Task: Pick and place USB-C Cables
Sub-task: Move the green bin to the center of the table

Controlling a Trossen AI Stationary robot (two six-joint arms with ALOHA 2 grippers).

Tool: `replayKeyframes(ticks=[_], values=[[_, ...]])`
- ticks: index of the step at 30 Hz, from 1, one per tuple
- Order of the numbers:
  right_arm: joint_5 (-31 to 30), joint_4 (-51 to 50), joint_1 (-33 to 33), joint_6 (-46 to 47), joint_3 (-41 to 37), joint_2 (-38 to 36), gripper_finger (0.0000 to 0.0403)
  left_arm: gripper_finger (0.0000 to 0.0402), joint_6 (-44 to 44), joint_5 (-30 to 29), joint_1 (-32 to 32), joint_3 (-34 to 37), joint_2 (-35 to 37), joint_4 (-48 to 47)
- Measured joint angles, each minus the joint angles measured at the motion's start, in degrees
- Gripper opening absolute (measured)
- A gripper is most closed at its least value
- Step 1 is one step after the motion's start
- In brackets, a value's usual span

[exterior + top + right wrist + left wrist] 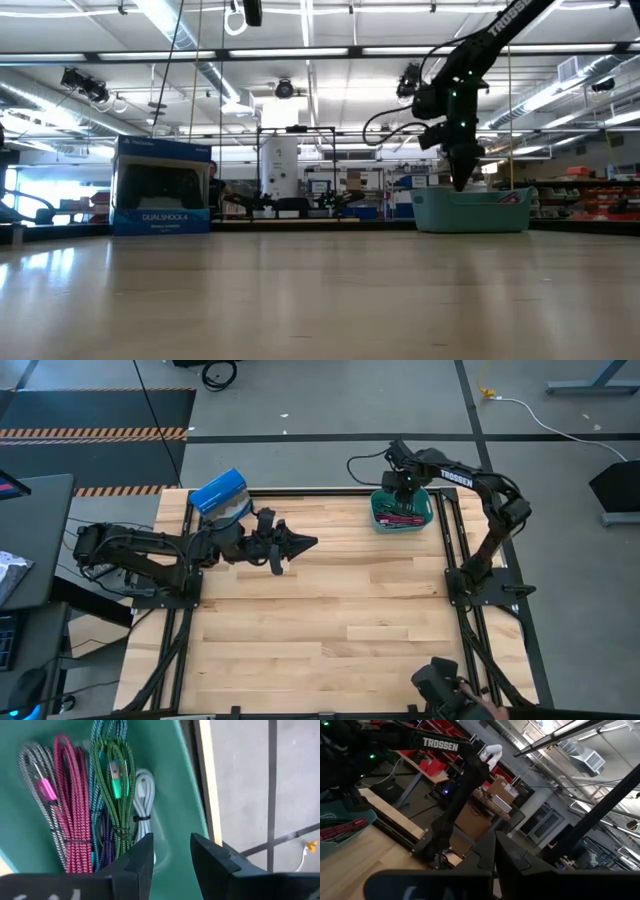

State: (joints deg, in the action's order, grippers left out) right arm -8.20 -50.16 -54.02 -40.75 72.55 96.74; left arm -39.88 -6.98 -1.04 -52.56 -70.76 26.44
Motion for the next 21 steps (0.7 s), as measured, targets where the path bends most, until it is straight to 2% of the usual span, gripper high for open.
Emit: replayKeyframes(ticks=[10, 21], values=[[-0.9, -0.8, 0.4, 0.0, 0.0, 2.8, 0.0133, 0.0015, -0.7, 0.0, 0.0, 0.0, 0.0, 0.0], [2.9, -0.9, 0.4, -3.2, -0.4, 2.7, 0.0133, 0.0016, -1.5, 0.3, 0.0, 0.0, 0.0, 0.0]])
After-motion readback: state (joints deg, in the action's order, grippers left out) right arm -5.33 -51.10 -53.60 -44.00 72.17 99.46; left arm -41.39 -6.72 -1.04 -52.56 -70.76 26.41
